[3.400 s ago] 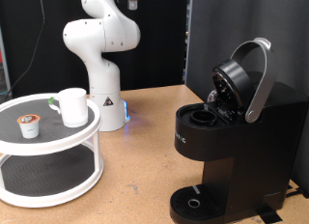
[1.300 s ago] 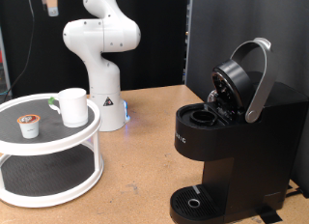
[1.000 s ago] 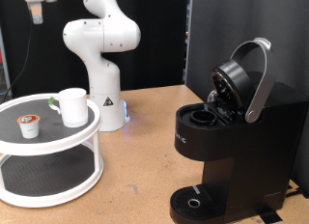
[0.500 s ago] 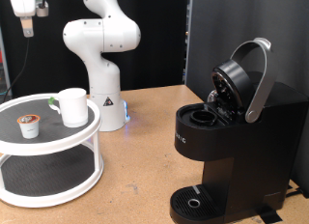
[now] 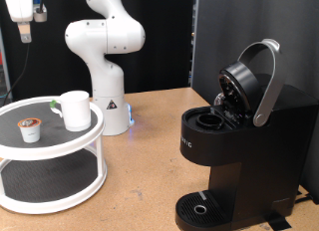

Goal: Make a cup of coffee with the keurig machine

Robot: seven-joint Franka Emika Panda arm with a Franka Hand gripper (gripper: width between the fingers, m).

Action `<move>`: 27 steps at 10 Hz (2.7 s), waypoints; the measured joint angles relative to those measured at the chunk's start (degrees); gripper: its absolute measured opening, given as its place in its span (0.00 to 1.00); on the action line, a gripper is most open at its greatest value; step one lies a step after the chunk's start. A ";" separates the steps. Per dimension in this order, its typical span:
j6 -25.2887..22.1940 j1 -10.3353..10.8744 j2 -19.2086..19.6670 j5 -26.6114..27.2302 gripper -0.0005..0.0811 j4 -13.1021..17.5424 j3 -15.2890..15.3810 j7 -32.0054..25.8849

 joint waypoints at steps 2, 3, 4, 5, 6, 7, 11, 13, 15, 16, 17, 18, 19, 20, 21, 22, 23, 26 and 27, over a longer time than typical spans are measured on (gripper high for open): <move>0.00 0.18 -0.10 0.25 0.99 -0.27 -0.17 -2.37; 1.11 0.32 -0.30 0.30 0.99 -1.12 -0.52 -5.02; 3.96 0.24 -0.48 -0.02 0.99 -2.94 -0.70 -5.98; 7.40 0.03 -0.51 -0.76 0.99 -5.31 -0.73 -6.02; 10.46 -0.30 -0.38 -1.70 0.99 -7.58 -0.79 -6.00; 12.75 -0.63 -0.10 -2.35 0.99 -9.38 -0.91 -6.00; 18.72 -1.08 0.64 -2.57 0.99 -13.77 -3.02 -6.02; 20.77 -1.55 1.11 -2.58 0.99 -15.44 -4.26 -6.00; 23.23 -2.24 2.61 -3.51 0.99 -16.91 -4.52 -5.86; 24.46 -2.51 3.56 -4.29 0.99 -17.62 -4.53 -5.84; 25.64 -2.71 4.52 -5.00 0.99 -18.31 -4.53 -5.84; 27.46 -2.96 5.48 -5.59 0.99 -19.11 -4.53 -5.84; 29.52 -3.29 6.37 -6.17 0.99 -19.94 -4.53 -5.68; 31.62 -3.57 7.21 -6.39 0.99 -20.71 -4.53 -5.23; 33.39 -3.75 8.05 -6.41 0.99 -21.33 -4.53 -5.08; 34.78 -3.80 8.82 -6.41 0.99 -21.79 -4.53 -5.03; 35.98 -3.86 9.66 -6.41 0.99 -22.15 -4.53 -5.03; 38.75 -4.02 11.51 -6.41 0.99 -23.04 -4.54 -5.03; 39.65 -4.06 12.03 -6.41 0.99 -23.29 -4.54 -5.03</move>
